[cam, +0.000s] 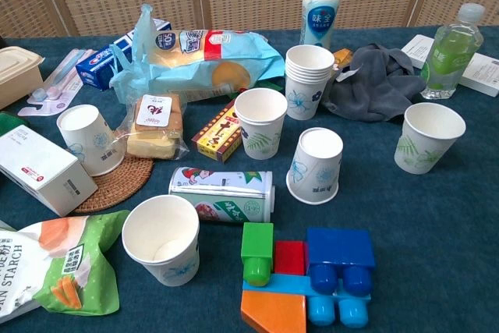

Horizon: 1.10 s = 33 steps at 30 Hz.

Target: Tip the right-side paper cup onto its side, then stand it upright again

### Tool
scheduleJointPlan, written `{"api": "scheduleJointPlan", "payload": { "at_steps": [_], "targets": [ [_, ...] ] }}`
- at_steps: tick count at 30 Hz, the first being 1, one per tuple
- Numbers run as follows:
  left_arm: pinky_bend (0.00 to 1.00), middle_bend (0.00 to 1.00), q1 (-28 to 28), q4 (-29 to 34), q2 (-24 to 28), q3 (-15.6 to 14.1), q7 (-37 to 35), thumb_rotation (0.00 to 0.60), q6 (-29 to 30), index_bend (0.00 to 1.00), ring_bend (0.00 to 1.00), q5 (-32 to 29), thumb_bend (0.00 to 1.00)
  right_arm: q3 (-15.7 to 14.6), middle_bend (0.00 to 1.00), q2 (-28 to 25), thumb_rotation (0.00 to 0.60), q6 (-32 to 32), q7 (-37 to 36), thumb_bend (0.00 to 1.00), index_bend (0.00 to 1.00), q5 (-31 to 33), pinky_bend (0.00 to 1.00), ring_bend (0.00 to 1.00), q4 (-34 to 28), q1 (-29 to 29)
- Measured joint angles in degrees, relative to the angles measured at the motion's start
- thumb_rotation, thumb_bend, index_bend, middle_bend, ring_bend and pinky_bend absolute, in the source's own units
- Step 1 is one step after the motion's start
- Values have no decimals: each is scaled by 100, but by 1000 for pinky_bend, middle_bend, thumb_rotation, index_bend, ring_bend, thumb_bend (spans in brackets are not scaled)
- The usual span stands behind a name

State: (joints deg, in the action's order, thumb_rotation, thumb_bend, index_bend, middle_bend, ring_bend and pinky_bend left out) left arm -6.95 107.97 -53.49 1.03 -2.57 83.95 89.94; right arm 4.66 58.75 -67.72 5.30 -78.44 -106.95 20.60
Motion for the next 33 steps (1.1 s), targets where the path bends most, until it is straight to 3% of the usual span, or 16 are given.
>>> {"api": "scheduleJointPlan", "payload": {
  "at_steps": [9, 15, 33],
  "targets": [
    [25, 0, -21, 13, 26, -4, -60, 600, -5, 0, 0, 75, 514, -73, 0, 9, 600, 50, -196, 379, 0, -137, 0, 0, -58, -35],
    [25, 0, -72, 35, 86, 35, -100, 600, -7, 0, 0, 132, 513, -120, 0, 35, 600, 264, 91, 376, 0, -117, 0, 0, -164, 50],
    [24, 0, -128, 32, 81, 49, -36, 600, -114, 0, 0, 20, 513, 51, 0, 625, 600, 1334, 1197, 374, 0, 992, 0, 0, -119, 895]
  ]
}}
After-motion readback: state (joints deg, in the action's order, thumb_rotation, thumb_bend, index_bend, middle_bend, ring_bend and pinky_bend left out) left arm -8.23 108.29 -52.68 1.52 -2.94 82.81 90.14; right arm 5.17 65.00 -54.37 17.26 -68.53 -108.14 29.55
